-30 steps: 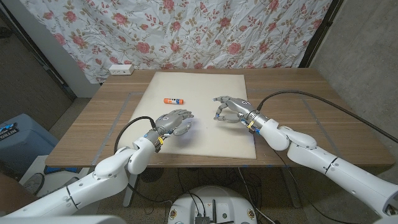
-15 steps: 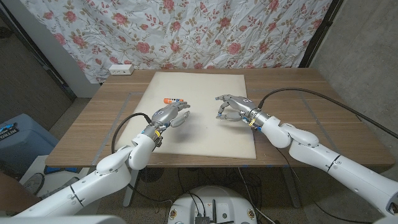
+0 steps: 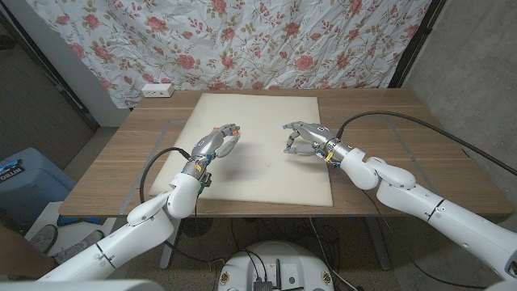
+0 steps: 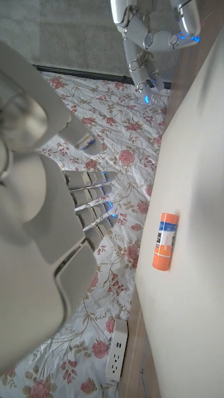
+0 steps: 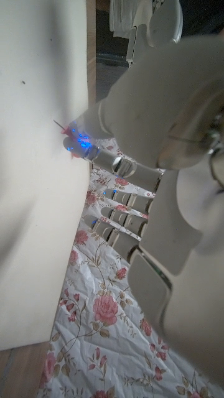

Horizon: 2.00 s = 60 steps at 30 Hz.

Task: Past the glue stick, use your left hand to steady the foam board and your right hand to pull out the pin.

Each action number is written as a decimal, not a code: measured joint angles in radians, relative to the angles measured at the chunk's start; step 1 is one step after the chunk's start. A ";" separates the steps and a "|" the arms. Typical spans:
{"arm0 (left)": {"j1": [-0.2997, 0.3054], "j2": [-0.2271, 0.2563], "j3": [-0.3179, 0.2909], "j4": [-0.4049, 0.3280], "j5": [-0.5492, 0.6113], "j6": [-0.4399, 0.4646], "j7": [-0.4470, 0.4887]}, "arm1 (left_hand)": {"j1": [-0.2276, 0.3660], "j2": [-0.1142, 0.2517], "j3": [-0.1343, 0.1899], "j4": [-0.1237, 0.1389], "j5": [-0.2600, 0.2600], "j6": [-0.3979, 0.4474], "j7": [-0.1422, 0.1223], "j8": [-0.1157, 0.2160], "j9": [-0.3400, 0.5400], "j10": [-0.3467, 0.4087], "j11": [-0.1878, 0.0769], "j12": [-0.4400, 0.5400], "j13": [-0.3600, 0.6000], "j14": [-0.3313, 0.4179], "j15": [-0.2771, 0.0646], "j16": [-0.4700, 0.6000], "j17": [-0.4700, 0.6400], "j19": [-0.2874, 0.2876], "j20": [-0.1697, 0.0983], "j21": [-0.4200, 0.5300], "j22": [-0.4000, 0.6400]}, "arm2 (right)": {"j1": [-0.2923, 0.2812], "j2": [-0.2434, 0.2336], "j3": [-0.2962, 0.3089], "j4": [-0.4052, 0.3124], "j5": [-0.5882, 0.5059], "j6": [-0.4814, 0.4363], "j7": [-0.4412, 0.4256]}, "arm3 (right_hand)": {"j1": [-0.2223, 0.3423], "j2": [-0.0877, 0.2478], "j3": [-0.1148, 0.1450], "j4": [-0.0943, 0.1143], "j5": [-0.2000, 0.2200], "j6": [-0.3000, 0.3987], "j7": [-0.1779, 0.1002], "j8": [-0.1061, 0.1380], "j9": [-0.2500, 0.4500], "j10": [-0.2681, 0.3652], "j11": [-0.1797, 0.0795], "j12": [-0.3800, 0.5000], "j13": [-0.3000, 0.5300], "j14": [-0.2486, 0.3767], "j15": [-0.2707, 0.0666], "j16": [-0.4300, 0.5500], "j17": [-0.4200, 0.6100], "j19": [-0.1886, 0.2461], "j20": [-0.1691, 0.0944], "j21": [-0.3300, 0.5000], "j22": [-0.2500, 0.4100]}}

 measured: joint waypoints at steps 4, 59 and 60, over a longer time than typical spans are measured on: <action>0.001 -0.021 -0.009 0.016 -0.030 -0.021 0.029 | 0.000 0.000 0.000 0.000 0.000 0.000 0.000 0.000 0.000 -0.005 -0.005 0.000 0.000 -0.003 -0.003 0.000 -0.003 0.008 0.000 0.000 0.000 | 0.000 -0.006 0.000 -0.014 -0.013 -0.017 0.007 | 0.000 0.000 0.000 0.000 0.000 0.000 0.000 0.000 0.000 0.000 0.000 0.000 0.000 0.000 0.000 0.000 0.000 0.000 0.000 0.000 0.000; -0.010 -0.244 -0.097 0.250 -0.421 -0.365 0.164 | 0.000 0.000 -0.010 0.004 0.000 -0.030 -0.005 -0.004 0.000 -0.023 0.002 -0.003 0.000 -0.018 0.001 0.000 0.000 0.012 -0.002 0.000 0.000 | 0.076 -0.026 -0.076 -0.085 -0.231 -0.180 0.214 | -0.015 -0.014 -0.004 0.004 0.016 0.013 -0.005 -0.003 0.000 0.020 -0.005 0.000 0.000 0.005 0.005 0.000 0.004 0.007 0.007 0.000 0.000; -0.011 -0.247 -0.098 0.254 -0.425 -0.368 0.164 | 0.000 0.000 -0.010 0.004 0.000 -0.030 -0.005 -0.004 0.000 -0.023 0.002 -0.003 0.000 -0.018 0.001 0.000 0.000 0.012 -0.002 0.000 0.000 | 0.080 -0.024 -0.079 -0.085 -0.238 -0.182 0.222 | -0.015 -0.014 -0.004 0.004 0.016 0.012 -0.005 -0.003 0.000 0.020 -0.005 0.000 0.000 0.005 0.005 0.000 0.006 0.007 0.007 0.000 0.000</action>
